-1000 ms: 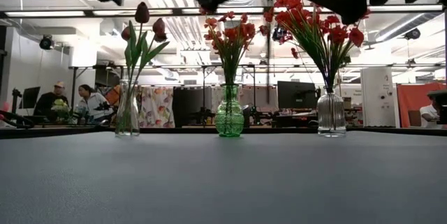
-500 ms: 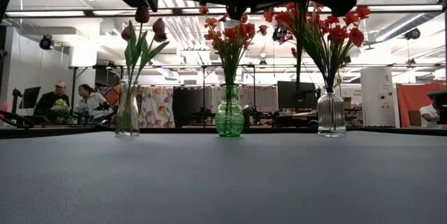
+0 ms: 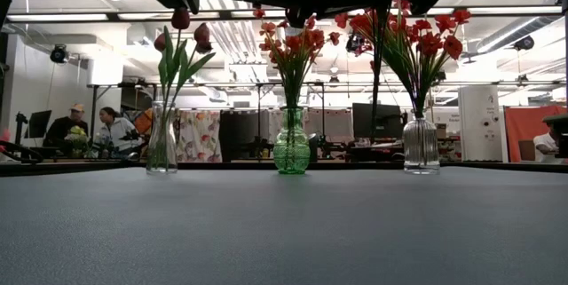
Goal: Sort flowers into vase by color
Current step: Put the orange flowers into the green vase
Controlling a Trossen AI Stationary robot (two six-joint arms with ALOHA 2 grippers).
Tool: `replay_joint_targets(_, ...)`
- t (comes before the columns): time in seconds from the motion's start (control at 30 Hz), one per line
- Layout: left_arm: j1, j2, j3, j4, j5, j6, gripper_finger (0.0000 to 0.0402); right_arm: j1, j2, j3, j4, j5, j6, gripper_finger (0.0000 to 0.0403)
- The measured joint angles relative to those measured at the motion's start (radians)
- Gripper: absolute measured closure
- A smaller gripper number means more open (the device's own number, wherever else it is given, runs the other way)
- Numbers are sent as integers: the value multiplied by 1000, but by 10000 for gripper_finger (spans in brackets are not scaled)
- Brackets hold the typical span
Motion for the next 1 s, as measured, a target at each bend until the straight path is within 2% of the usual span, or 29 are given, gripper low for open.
replay_joint_targets(0.27,-1,0,-2,-5,0,-15,393,0,-8,2,1,27,10,239)
replay_joint_targets(0.47,-2,-2,-2,-5,0,-24,357,0,-8,2,2,36,8,305)
replay_joint_targets(0.63,-2,-9,-2,-17,0,-56,311,0,-8,2,2,38,7,350)
replay_joint_targets(0.77,-1,-59,-3,-144,-2,-76,256,0,-10,2,3,40,17,370)
replay_joint_targets(1.0,6,-224,-31,-518,-3,-92,172,-24,-25,26,13,110,-16,374)
